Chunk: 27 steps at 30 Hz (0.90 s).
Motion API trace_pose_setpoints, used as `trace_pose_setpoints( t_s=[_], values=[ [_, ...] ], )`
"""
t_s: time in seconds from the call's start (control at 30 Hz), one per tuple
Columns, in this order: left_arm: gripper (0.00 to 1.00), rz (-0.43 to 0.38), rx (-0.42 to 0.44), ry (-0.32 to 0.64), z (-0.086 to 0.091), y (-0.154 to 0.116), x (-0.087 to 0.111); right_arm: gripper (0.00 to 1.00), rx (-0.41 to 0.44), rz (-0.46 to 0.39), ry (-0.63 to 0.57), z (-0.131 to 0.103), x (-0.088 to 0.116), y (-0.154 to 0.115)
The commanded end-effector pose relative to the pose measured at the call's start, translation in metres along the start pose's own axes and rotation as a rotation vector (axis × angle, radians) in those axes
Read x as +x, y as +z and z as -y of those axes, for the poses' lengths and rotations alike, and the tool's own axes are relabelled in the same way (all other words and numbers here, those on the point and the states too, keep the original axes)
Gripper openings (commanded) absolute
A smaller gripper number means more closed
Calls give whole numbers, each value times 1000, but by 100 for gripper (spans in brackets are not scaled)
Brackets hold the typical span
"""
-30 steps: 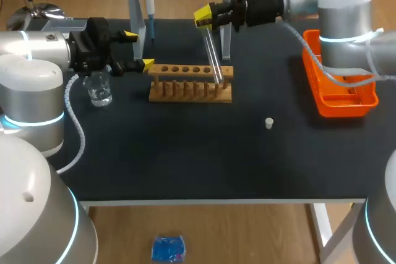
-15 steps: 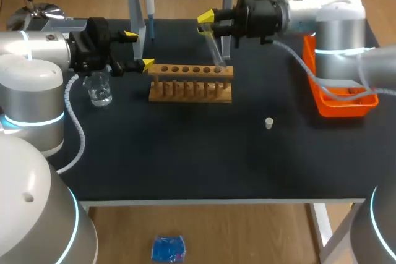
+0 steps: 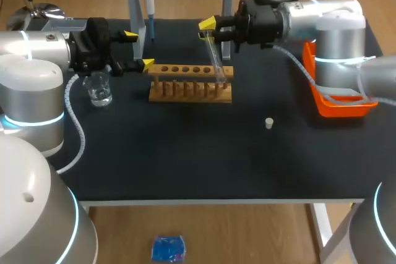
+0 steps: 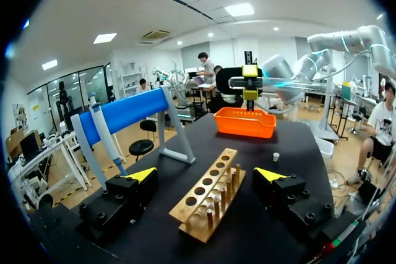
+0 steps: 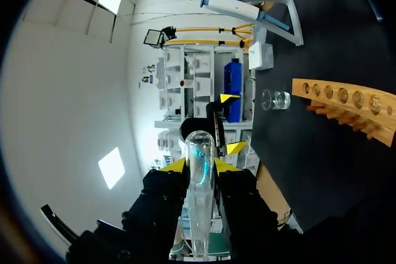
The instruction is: Invert the test tube, pick up the pipette, mount the tip to pipette, aspirate from beaker and dispense into the tube, eject the tip, return the pipette, and cap with the stopper.
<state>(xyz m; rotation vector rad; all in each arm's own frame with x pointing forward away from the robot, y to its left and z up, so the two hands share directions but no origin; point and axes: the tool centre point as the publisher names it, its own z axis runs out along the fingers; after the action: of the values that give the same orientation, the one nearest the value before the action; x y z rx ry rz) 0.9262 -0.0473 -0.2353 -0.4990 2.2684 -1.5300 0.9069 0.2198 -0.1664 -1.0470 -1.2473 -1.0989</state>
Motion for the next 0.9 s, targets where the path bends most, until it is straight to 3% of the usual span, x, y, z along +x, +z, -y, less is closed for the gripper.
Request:
trace_pose_setpoints(
  t_s=[0.03, 0.27, 0.3, 0.37, 0.4, 0.5, 0.63, 0.73, 0.8, 0.9],
  values=[
    [100, 3, -1, 1, 0, 1, 1, 0, -4, 6, -1, 2, 3, 0],
    [100, 3, -1, 1, 0, 1, 1, 0, -4, 6, -1, 2, 3, 0],
    [100, 63, 41, 176, 10, -3, -3, 0, -4, 6, -1, 2, 3, 0],
    [100, 83, 290, 413, 25, -9, 0, 0, -4, 6, -1, 2, 3, 0],
    [100, 127, 316, 521, 27, -11, 1, 0, -4, 6, -1, 2, 3, 0],
    [100, 139, 486, 732, 29, -13, 8, 0, -4, 6, -1, 2, 3, 0],
    [100, -7, 585, 935, 33, -10, 20, 0, -4, 6, -1, 2, 3, 0],
    [100, -187, 682, 1022, 39, -15, 29, 0, -4, 6, -1, 2, 3, 0],
    [100, -168, 662, 961, 42, -19, 22, 0, -4, 6, -1, 2, 3, 0],
    [100, -168, 662, 961, 42, -19, 22, 0, -4, 6, -1, 2, 3, 0]
  ],
)
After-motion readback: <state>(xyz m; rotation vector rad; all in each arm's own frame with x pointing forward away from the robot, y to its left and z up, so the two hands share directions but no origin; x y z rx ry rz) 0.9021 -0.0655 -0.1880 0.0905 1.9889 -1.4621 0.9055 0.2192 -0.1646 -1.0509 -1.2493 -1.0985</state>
